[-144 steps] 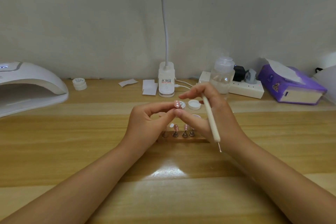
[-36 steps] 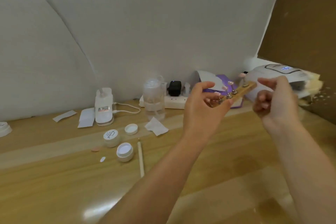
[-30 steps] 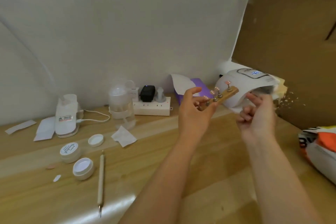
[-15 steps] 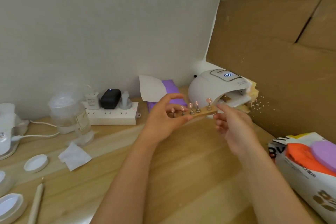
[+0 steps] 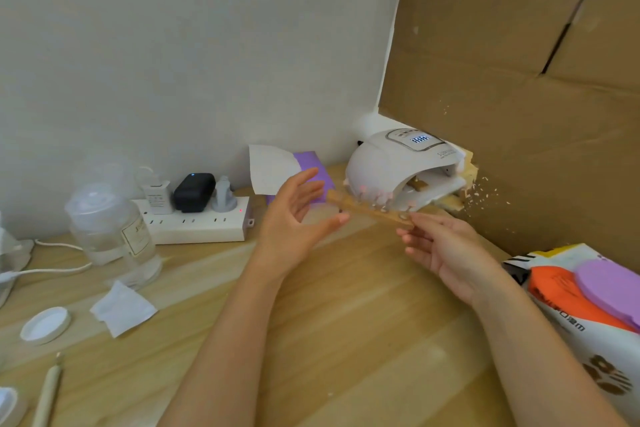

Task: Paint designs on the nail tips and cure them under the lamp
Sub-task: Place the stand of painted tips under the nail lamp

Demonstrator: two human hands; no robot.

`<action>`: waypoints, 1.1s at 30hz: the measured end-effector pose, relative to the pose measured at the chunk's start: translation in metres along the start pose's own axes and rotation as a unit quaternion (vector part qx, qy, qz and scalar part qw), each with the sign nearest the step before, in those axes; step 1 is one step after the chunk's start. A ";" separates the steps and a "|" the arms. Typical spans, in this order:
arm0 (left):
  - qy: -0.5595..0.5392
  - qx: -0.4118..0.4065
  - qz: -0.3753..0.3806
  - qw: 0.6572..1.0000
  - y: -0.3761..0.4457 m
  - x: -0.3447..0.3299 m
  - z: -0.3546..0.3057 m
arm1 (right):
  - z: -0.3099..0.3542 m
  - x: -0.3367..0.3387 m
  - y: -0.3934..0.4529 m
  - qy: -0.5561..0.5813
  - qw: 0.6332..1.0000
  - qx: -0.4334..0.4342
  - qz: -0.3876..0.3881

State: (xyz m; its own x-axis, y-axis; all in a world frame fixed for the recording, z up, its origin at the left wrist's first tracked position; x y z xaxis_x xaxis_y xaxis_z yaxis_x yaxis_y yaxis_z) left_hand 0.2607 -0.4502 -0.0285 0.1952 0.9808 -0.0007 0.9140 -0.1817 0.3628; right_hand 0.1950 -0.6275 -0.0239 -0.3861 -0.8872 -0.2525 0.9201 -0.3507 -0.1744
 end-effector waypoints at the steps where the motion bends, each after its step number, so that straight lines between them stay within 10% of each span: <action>1: -0.009 0.003 -0.015 1.000 0.000 0.001 0.001 | 0.000 0.003 -0.001 0.020 0.999 0.018 -0.031; 13: -0.041 0.003 -0.056 0.998 -0.002 0.006 -0.002 | -0.026 -0.012 -0.015 0.195 0.927 0.096 -0.304; 33: -0.037 0.020 -0.042 0.998 -0.004 0.001 -0.002 | -0.007 -0.007 0.048 -0.003 0.956 -0.029 -0.293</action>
State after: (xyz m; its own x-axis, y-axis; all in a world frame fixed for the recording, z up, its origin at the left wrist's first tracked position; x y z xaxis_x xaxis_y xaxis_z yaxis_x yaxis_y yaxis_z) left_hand 0.2567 -0.4481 -0.0280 0.1418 0.9849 -0.0995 0.9415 -0.1032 0.3210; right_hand 0.2419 -0.6359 -0.0375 -0.8338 -0.5446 -0.0902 0.5401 -0.7710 -0.3374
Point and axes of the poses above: each hand's wrist, its own y-axis towards the middle knuckle, its own x-axis out of the back of the hand, z = x × y, the point moved 2 cm from there along y, towards the middle knuckle, and after that the axes turned 2 degrees about -z, right-handed, at the moved point
